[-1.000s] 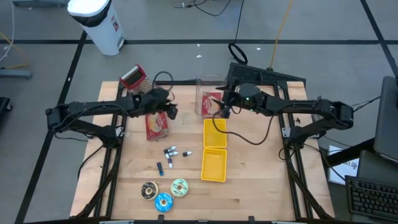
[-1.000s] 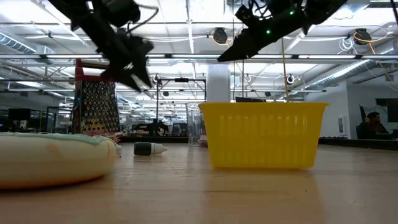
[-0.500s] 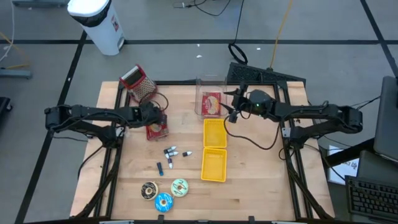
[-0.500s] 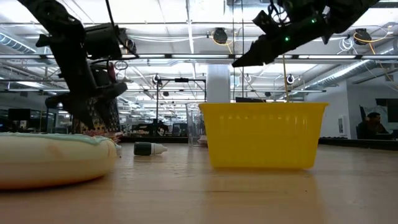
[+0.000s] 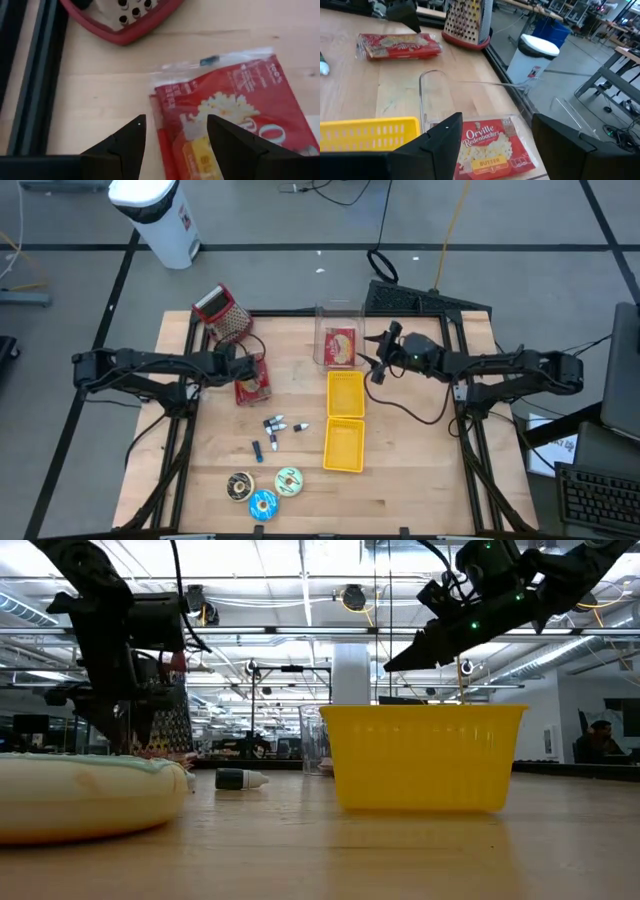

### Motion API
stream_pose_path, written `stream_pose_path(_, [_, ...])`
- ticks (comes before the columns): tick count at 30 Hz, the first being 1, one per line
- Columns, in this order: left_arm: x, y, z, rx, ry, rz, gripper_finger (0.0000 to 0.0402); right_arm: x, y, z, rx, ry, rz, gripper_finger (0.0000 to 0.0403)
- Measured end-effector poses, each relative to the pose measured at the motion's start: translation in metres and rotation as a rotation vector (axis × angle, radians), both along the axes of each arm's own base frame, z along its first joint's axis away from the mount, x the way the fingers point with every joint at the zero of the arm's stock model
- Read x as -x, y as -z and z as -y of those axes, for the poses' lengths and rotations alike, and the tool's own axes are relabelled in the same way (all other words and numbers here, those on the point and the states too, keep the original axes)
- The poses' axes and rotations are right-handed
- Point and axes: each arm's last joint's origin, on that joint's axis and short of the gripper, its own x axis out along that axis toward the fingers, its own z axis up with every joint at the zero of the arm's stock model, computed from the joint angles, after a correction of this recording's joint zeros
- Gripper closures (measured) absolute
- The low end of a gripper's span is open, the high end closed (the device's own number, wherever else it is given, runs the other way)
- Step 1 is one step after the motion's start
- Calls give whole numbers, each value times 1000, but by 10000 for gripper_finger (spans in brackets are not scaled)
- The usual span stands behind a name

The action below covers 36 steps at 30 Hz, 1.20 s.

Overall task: Pick & Place Food Item
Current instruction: Put the red popcorn bag into the transparent bin

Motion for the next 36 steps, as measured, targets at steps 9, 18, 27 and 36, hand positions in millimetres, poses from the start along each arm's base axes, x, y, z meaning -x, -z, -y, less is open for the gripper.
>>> stream_pose_path(9, [-3, -1, -7, -18, -7, 41, 190, 1, 1, 0, -5, 2, 18, 180])
stream_pose_path(18, [7, 23, -8, 22, -46, 111, 190, 5, 3, 9, -172, -210, 55, 181])
stream_pose_path(27, [3, 25, -9, -1, 3, 151, 190, 11, 8, 18, -215, -168, 8, 181])
stream_pose_path(36, [-1, 23, -10, -21, 39, 173, 190, 14, 10, 22, -311, -212, 21, 181])
